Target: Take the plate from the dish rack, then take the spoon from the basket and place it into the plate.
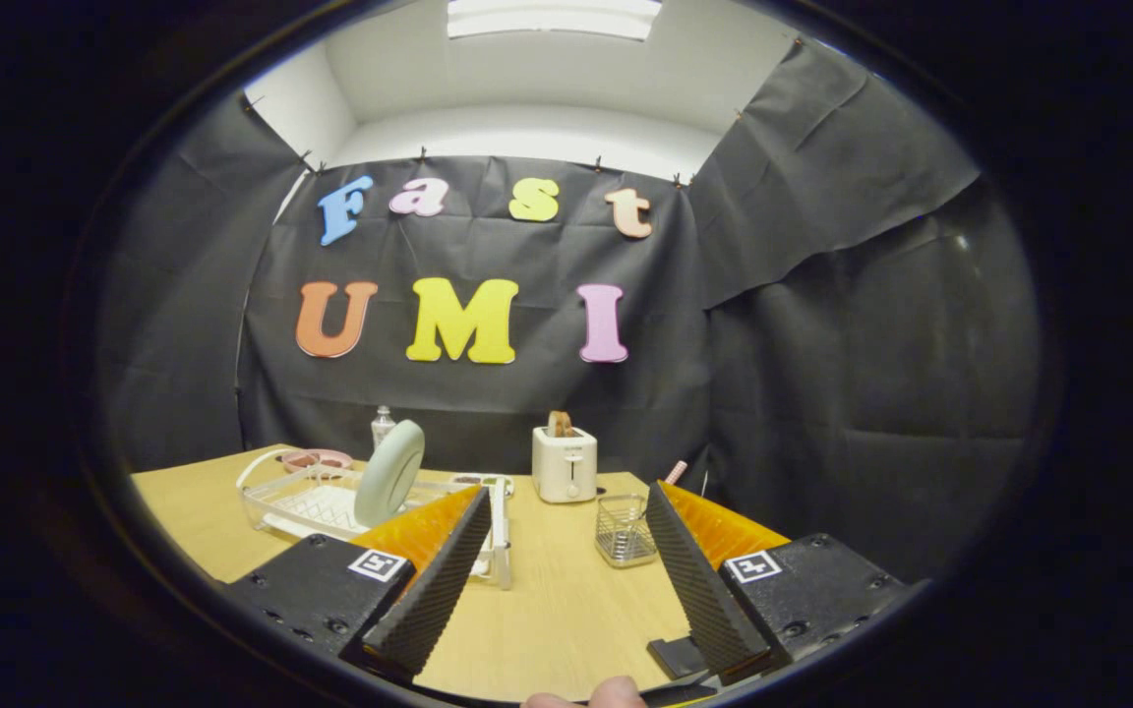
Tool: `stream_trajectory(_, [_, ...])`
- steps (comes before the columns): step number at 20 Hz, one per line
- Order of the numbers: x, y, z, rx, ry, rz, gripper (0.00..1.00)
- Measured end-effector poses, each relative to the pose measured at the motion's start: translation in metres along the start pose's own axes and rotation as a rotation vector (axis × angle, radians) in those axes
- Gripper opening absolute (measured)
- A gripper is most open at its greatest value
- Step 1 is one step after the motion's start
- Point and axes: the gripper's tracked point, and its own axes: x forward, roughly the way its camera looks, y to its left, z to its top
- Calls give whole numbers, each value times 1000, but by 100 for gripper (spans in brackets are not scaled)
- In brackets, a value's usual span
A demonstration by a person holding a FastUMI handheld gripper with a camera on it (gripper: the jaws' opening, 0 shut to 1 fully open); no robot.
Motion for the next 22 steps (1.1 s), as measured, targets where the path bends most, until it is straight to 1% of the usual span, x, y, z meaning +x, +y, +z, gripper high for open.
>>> stream_trajectory(4, [9,9,8,-9,-1,25,100])
stream_trajectory(7, [21,17,24,5,-8,44,100])
stream_trajectory(12, [50,43,66,12,24,129,100])
stream_trajectory(15, [71,63,92,-38,43,169,100])
stream_trajectory(19, [106,105,109,-24,151,263,100])
stream_trajectory(22, [134,137,106,-37,259,322,100])
